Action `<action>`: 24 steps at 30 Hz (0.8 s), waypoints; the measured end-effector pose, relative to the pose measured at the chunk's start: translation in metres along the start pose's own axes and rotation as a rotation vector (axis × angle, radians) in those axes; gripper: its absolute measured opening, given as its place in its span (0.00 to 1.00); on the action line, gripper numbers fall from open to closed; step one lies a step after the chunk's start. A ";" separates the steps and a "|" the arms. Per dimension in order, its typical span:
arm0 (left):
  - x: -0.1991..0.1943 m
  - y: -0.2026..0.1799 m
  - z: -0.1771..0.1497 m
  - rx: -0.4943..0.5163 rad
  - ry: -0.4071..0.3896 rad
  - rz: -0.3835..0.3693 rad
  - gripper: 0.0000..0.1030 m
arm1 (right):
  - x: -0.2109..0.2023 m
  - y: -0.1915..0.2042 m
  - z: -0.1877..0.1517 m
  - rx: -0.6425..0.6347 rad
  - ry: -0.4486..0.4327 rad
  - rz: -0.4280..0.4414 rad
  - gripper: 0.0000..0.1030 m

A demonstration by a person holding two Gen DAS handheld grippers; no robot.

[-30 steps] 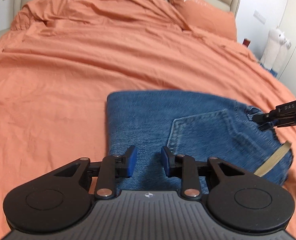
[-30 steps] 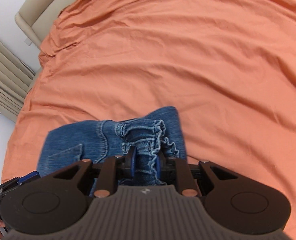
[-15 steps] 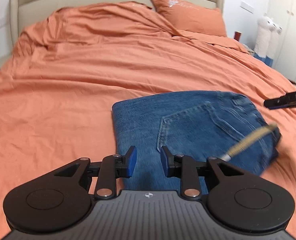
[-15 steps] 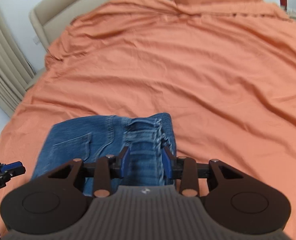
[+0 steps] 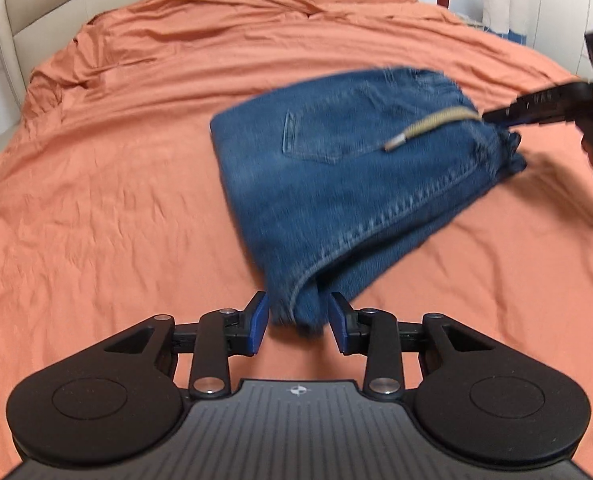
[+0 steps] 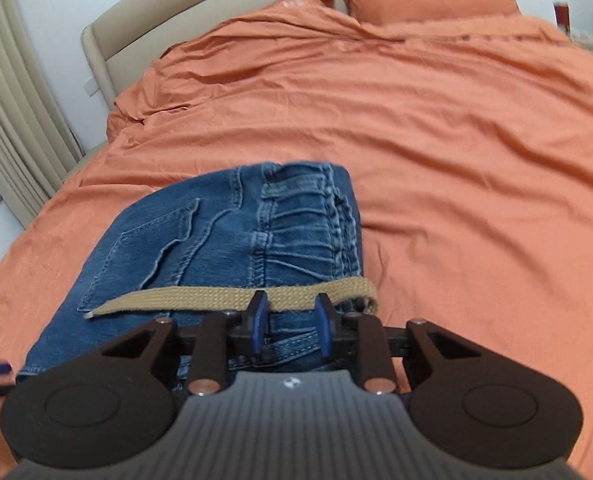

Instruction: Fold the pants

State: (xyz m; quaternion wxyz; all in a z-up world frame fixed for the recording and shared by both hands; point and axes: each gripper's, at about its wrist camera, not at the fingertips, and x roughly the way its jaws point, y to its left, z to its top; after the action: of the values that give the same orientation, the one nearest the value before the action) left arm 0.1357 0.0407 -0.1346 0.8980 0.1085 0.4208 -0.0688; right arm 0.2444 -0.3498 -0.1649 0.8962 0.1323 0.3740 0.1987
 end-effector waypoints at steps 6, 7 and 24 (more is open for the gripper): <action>0.024 -0.005 0.010 0.004 -0.020 0.083 0.35 | 0.004 -0.001 -0.001 -0.003 0.000 0.002 0.20; 0.026 -0.007 0.012 0.026 -0.012 0.095 0.24 | 0.004 -0.001 -0.001 -0.001 0.000 0.003 0.20; 0.046 -0.034 -0.029 0.388 0.029 0.187 0.18 | 0.021 -0.002 -0.010 -0.117 0.064 -0.049 0.17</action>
State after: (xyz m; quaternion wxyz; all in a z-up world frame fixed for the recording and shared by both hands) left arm 0.1362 0.0135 -0.1924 0.8565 0.3190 0.4007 -0.0635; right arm 0.2516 -0.3413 -0.1859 0.8945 0.0642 0.3936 0.2023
